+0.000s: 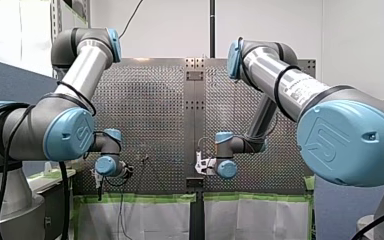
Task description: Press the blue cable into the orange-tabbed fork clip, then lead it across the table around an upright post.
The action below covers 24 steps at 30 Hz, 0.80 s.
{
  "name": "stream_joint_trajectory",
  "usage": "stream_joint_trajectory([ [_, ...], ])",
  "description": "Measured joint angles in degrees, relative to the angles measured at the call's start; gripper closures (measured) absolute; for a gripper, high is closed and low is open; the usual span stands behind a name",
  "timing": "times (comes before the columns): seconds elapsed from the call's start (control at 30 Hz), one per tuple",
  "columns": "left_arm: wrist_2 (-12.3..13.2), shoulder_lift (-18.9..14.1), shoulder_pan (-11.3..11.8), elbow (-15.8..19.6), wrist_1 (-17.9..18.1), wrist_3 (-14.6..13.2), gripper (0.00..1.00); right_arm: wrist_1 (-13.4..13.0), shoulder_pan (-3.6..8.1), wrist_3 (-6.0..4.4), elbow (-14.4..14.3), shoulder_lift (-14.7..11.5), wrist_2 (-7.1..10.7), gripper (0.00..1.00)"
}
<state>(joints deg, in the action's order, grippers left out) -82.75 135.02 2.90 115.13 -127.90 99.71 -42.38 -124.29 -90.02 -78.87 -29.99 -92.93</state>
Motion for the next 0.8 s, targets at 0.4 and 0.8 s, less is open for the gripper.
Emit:
stream_joint_trajectory([
  [0.4, 2.81, -4.16, 0.33, 4.79, 1.51, -0.51, 0.03, 0.10, -0.01, 0.00, 0.02, 0.11, 0.04, 1.00],
  [0.8, 5.69, -9.83, -0.84, 10.39, -0.54, -1.44, 0.03, 0.26, -0.14, 0.08, 0.00, 0.20, 0.11, 1.00],
])
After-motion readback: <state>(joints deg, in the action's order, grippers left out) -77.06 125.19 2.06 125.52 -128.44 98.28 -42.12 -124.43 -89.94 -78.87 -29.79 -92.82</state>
